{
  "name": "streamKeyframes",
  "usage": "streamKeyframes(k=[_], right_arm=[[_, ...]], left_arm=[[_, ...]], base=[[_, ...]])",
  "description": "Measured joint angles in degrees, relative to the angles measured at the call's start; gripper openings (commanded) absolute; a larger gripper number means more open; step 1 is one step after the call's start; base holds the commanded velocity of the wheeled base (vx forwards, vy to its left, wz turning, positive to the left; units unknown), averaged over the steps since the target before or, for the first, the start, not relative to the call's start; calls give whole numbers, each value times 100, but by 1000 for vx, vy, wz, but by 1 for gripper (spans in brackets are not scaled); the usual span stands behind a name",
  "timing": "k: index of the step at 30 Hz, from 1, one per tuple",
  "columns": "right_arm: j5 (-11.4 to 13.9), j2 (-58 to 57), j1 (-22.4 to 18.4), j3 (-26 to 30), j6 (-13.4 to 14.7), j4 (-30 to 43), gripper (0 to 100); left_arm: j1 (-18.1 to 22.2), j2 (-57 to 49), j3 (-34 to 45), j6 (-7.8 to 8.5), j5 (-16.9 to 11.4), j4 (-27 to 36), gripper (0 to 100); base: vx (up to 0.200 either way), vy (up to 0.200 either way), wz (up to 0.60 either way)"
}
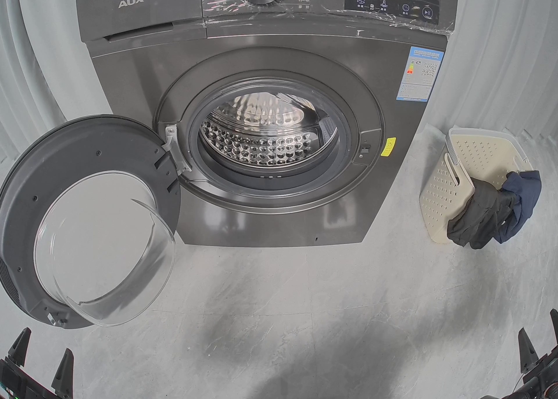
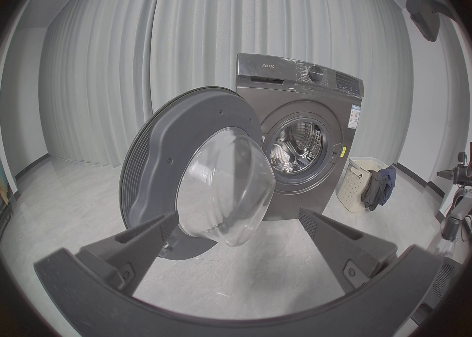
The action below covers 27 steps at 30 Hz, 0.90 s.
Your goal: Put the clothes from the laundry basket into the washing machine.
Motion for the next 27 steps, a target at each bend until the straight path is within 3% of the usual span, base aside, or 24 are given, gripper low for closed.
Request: streamKeyframes(k=[27], right_arm=[[0, 5, -2, 0, -2, -2, 100]], left_arm=[[2, 0, 0, -2, 5, 0, 100]], base=[[0, -200, 0]])
